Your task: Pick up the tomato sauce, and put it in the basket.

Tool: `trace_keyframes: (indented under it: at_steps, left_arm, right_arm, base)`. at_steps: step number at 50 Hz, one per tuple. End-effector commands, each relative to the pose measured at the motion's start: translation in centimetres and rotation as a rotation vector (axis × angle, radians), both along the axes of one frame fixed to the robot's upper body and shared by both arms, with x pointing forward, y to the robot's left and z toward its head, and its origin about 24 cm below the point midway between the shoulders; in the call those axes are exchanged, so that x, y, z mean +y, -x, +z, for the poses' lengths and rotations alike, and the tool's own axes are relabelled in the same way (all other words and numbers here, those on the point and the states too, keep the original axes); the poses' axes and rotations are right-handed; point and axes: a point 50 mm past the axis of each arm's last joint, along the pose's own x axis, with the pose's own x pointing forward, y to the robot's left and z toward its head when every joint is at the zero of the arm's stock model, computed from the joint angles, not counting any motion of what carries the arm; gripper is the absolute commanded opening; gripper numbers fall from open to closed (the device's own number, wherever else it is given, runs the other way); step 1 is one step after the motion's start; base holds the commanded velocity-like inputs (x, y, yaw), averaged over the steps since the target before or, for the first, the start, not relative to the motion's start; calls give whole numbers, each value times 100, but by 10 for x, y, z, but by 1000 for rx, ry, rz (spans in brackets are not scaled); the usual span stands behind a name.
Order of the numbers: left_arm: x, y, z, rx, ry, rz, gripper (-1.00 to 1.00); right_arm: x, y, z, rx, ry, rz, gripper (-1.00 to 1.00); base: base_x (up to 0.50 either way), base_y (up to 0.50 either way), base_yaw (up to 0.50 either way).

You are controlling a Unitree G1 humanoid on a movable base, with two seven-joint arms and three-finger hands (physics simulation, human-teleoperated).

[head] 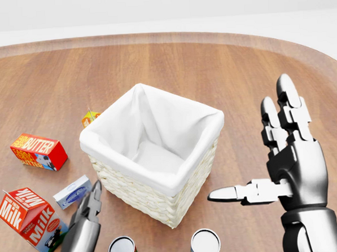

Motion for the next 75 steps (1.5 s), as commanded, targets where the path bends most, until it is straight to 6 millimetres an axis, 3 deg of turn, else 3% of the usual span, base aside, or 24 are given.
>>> trace_keyframes:
  at_steps: [1,75]
  left_arm:
    - [0,-1,-5,16,-9,8,100]
    - [-7,-8,-19,64,-24,10,100]
  right_arm:
    - [0,0,0,0,-1,0,100]
    - [-1,0,2,-10,-6,-1,100]
  base:
    - [0,0,0]
    - [0,0,0]
